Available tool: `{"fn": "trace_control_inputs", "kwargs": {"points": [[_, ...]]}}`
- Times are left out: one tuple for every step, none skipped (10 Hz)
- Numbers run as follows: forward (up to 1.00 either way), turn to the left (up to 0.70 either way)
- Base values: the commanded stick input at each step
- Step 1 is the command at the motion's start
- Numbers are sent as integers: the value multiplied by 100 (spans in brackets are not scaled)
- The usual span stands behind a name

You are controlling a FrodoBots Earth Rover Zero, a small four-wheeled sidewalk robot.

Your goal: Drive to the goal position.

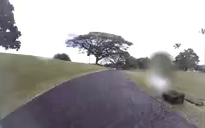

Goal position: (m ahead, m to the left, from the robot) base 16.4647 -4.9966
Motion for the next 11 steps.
{"fn": "trace_control_inputs", "kwargs": {"points": [[85, 0], [85, 0], [85, 0], [85, 0], [85, 0], [85, 0], [85, 0], [85, 0], [85, 0], [85, 0], [85, 0]]}}
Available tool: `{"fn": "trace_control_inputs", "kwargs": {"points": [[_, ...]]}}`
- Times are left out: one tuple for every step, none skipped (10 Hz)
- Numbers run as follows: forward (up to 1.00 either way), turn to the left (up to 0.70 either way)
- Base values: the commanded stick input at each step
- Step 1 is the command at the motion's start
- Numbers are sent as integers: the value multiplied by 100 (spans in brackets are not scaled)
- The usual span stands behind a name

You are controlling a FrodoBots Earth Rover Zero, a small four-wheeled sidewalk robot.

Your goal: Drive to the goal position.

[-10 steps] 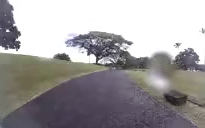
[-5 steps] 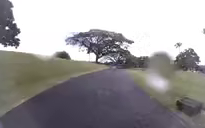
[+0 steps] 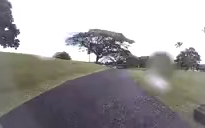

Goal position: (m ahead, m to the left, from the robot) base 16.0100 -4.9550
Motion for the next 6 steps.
{"fn": "trace_control_inputs", "kwargs": {"points": [[85, 0], [85, -1], [85, -23], [85, -29], [85, -11], [85, 0]]}}
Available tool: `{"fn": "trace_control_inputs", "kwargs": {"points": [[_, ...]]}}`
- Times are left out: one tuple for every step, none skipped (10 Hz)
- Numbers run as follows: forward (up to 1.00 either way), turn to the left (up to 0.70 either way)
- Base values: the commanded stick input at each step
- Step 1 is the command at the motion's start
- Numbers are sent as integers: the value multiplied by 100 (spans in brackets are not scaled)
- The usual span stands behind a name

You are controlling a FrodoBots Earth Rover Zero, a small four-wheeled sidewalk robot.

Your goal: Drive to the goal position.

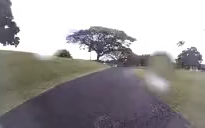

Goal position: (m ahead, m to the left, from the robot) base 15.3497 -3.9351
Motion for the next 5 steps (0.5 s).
{"fn": "trace_control_inputs", "kwargs": {"points": [[85, -4], [85, -14], [85, -24], [85, -33], [85, -29]]}}
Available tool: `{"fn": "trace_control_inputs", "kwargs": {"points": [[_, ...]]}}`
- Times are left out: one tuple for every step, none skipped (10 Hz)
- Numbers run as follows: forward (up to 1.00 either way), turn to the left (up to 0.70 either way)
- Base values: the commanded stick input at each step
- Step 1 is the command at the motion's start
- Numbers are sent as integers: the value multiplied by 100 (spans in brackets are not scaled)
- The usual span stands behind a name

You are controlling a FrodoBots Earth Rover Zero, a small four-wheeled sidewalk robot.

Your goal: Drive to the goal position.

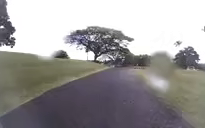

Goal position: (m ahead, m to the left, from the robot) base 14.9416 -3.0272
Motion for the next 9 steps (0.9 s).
{"fn": "trace_control_inputs", "kwargs": {"points": [[85, -26], [85, -6], [85, 0], [85, -12], [85, -33], [85, -28], [85, -7], [85, 0], [85, 0]]}}
